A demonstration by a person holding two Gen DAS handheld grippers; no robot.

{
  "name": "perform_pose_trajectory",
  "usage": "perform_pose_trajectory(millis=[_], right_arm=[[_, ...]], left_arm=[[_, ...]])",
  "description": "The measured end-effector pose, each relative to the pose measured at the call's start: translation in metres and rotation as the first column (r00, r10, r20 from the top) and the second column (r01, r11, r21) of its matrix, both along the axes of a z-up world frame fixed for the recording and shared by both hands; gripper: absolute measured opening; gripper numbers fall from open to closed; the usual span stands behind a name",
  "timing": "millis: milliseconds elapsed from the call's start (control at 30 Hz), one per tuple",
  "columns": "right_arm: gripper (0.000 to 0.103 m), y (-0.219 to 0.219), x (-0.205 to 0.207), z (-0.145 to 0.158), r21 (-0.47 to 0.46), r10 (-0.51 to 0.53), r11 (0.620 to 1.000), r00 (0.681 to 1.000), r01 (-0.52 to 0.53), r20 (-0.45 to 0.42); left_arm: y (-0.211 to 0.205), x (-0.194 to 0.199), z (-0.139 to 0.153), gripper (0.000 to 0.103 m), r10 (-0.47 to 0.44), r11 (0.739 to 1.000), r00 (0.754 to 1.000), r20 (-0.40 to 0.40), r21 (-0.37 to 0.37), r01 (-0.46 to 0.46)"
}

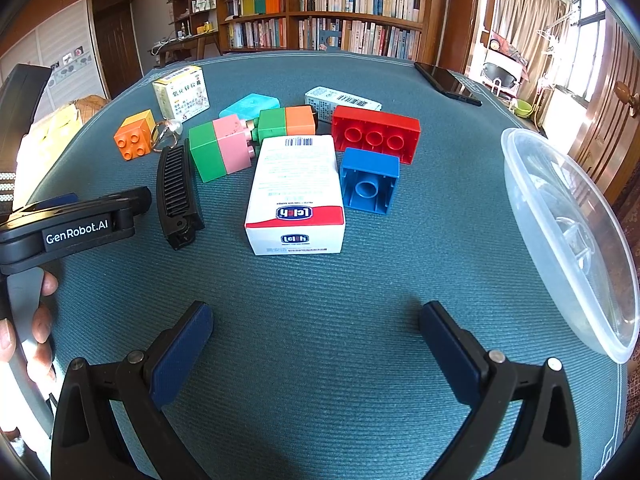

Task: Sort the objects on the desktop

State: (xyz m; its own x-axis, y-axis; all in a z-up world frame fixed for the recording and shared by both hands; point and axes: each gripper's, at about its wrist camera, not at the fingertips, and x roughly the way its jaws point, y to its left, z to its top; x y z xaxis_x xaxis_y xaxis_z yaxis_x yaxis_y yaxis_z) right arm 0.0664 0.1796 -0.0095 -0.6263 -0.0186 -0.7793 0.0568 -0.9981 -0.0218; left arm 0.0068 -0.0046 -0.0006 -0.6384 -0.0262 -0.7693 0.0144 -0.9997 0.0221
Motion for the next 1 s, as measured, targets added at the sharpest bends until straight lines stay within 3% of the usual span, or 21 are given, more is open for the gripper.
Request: perform_pose_trajectory(millis=[333,533,800,1000], right_arm=[[0.103,0.007,-0.001,0.008,-0.066,0.011,0.998,1.000,-0.011,-0.011],[0.103,0.007,-0.001,0.026,-0.086,0.039,0.995,0.996,-0.046,-0.076],[0.103,0.004,-0.010,0.039,-0.112,0.073,0.990,0.988,-0.088,-0.136],[0.099,0.003,-0.020,0.035,-0.118,0.078,0.989,0.988,-0.094,-0.133]], left_arm=[[0.000,-0.001,0.001,0.103,0.000,1.000,1.000,0.001,0.003,0.000],[0.000,-0.001,0.001,0.103,-0.001,1.000,1.000,-0.002,0.005,0.001],[-0.006,0.006,0.014,0.103,0.010,1.000,0.997,-0.071,0.026,-0.008],[-0.011,0.001,0.021,0.103,0.011,0.998,0.997,-0.075,0.058,-0.007]])
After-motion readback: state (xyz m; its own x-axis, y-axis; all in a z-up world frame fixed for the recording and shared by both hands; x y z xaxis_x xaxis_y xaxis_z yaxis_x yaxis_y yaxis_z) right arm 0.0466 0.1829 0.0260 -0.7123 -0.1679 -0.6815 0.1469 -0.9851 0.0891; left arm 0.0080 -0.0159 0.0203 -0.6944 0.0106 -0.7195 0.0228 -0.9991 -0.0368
